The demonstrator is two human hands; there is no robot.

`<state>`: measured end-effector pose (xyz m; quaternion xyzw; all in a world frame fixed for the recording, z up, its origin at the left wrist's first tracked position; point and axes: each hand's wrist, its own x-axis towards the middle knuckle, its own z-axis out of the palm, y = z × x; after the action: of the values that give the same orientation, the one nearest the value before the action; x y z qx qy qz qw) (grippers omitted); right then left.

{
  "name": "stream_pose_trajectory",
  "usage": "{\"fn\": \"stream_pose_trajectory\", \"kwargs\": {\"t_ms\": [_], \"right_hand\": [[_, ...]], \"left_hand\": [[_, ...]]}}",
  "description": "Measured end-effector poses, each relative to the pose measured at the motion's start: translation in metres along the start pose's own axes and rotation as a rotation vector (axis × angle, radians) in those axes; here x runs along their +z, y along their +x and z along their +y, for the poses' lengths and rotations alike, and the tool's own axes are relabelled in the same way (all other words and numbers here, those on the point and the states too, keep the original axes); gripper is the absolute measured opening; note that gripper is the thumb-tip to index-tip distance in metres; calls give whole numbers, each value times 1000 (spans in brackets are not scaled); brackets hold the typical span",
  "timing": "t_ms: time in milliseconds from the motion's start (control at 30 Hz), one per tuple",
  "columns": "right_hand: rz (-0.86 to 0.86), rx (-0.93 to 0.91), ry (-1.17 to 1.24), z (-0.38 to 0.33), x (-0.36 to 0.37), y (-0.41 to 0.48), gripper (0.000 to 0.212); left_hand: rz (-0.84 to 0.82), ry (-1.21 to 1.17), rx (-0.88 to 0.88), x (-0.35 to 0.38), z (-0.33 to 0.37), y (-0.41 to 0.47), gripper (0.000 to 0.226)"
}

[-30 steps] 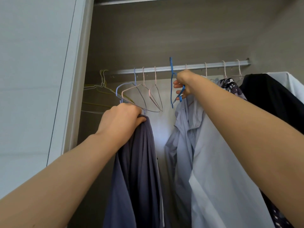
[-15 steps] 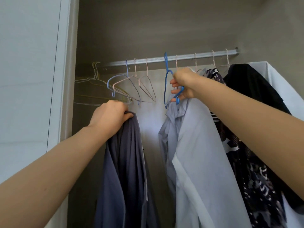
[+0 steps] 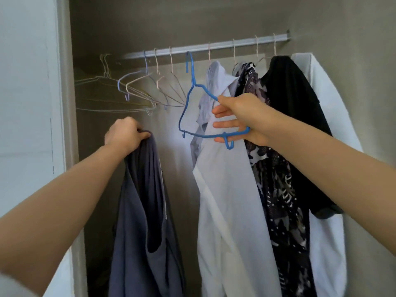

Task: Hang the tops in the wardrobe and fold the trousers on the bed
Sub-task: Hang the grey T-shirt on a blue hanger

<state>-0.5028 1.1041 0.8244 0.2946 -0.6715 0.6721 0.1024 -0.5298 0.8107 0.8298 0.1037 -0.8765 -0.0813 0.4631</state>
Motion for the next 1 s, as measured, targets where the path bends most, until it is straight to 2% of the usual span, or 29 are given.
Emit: {"fn": "stream_pose_trajectory", "kwargs": {"t_ms": [300,567,700,767,867,1000], "right_hand": [[-240,27,230,32,-71,-51,32],[-365,74,328,59,-84,-63,34],[-448,104,312,68,-94,-64,35],[-457,113,306,71,-96,-63,36],[-434,117,286,77,-99,-59,37],[-466,166,194,90,-96,-55,36]], "left_hand": [[-14,-48,-171,11,4,-25,29],[-7,-25,-252,23,-33,-42,29],[2,-24,-334,40,-47,-43,40],[-4,-22,-352,43,-51,-41,36],[1,26,-297,44,-54,-41,26],[-61,157,-78,45,-39,-46,24]]}}
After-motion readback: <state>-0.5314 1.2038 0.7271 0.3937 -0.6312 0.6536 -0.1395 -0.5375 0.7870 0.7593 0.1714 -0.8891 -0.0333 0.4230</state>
